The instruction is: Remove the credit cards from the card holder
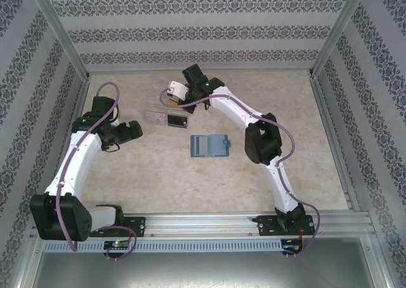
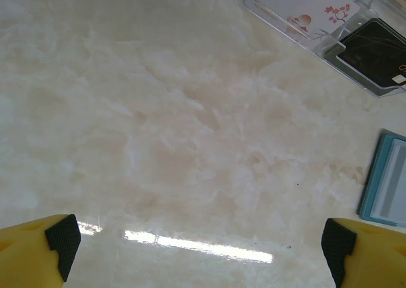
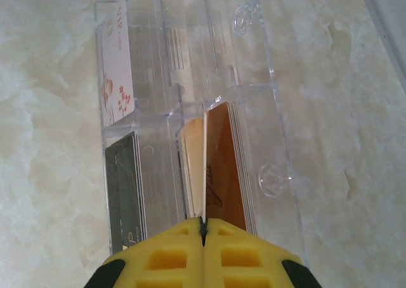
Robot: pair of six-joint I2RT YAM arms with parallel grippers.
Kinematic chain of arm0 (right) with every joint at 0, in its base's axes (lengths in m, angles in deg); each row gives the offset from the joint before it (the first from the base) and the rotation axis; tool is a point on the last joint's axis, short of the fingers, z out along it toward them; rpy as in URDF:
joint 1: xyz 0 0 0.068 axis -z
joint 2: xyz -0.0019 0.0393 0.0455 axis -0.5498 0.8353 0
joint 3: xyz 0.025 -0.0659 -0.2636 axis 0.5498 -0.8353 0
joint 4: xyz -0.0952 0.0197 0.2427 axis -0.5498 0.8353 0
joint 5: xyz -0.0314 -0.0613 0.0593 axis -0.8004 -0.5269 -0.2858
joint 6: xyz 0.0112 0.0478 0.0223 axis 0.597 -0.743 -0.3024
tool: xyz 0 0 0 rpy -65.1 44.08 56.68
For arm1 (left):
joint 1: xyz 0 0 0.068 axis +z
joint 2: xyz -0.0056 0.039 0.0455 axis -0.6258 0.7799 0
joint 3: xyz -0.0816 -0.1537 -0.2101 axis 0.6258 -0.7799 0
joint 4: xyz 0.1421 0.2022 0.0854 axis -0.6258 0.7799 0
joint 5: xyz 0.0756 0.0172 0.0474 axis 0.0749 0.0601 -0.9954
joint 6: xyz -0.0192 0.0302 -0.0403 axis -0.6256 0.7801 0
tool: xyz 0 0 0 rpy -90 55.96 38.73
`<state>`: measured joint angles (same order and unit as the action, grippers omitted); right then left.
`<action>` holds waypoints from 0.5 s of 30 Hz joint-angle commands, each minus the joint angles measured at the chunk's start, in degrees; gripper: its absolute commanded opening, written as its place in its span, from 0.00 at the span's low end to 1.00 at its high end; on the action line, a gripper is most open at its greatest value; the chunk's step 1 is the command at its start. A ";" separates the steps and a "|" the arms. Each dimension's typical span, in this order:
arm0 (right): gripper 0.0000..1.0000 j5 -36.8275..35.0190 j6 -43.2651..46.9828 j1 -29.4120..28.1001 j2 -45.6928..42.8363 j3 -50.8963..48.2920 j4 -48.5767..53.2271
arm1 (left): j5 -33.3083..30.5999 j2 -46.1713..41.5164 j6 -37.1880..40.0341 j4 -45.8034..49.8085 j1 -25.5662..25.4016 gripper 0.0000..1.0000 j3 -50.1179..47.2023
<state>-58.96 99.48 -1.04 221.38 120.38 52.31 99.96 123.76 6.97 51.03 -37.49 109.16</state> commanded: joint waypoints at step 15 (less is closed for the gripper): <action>0.00 -1.36 2.22 1.49 -2.72 1.74 3.80 | 0.79 0.27 1.40 0.64 0.97 1.00 -1.10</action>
<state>-60.23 100.77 -0.12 221.38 120.38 55.00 100.29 123.78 7.16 51.03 -37.14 109.09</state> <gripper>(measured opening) 0.056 0.994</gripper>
